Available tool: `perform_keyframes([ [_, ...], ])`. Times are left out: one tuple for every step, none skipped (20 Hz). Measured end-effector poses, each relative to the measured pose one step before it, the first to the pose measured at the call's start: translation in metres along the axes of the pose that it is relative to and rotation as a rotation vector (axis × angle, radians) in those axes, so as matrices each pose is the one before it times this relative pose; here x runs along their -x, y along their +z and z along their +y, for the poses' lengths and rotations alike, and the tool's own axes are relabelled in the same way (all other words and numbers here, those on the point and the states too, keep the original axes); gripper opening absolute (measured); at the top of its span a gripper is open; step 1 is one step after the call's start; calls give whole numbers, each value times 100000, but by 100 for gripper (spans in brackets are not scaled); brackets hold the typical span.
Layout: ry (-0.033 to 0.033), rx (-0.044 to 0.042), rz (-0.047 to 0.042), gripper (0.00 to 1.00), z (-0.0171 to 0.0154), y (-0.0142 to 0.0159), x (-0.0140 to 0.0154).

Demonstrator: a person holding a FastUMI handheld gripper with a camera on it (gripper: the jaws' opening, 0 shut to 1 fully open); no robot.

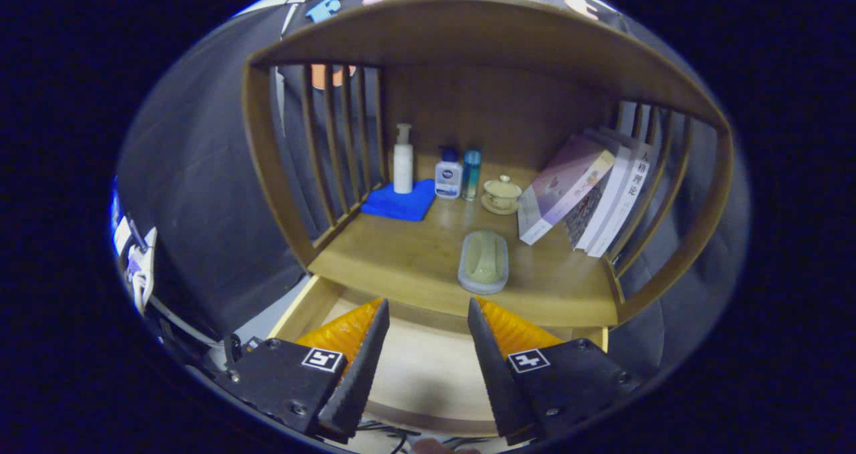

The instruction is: Pull open the drawer, take out the items inside it, and place them on the countertop above the cabinet.

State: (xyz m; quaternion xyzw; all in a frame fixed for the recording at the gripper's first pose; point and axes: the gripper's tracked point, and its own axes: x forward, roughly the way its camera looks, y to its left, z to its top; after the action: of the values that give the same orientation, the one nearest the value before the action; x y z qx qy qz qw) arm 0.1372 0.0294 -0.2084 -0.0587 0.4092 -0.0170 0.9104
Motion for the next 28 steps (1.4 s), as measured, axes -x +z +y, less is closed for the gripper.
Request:
perform_keyframes([
  [778, 287, -2863, 76, 305, -309, 1092],
  [145, 485, -3803, 76, 337, -175, 1121],
  [-575, 631, -4013, 76, 75, -266, 1150],
  [-303, 307, -3317, 76, 190, 18, 944],
  [-601, 826, -3858, 76, 164, 18, 1004],
  [-1061, -214, -4129, 82, -37, 383, 684],
  [-1079, 190, -3275, 89, 111, 250, 664],
  [-1373, -269, -2854, 95, -36, 254, 678],
  [-873, -706, -2799, 95, 169, 293, 534],
  [-659, -911, -2842, 95, 342, 388, 478],
  [-15, -991, -3435, 95, 435, 491, 491],
  [168, -1183, -3683, 95, 456, 697, 762],
  [1133, -1107, -4091, 95, 623, 660, 991],
  [832, -181, -2611, 95, 552, 621, 583],
  [1888, -1170, -2116, 95, 382, 558, 1029],
  [1660, -657, -104, 95, 644, 240, 860],
  [2662, -670, -842, 95, 821, 276, 612],
  [1792, 457, -449, 95, 745, 253, 569],
  [887, 200, -576, 95, 128, -132, 602],
  [333, 95, -862, 95, 292, -306, 646],
  [-537, 441, -692, 95, -2, -759, 552],
  [-1305, 771, -845, 95, -251, -854, 484],
  [-2046, 623, -1283, 95, -464, -945, 502],
  [-1976, 545, -1365, 96, -428, -985, 292],
  [-2286, 238, -1598, 96, -578, -1125, 275],
  [-2750, 498, -645, 97, -684, -1306, 230],
  [-2562, 335, -97, 98, -743, -1594, 193],
  [-1891, 242, 712, 98, -471, -1655, 56],
])
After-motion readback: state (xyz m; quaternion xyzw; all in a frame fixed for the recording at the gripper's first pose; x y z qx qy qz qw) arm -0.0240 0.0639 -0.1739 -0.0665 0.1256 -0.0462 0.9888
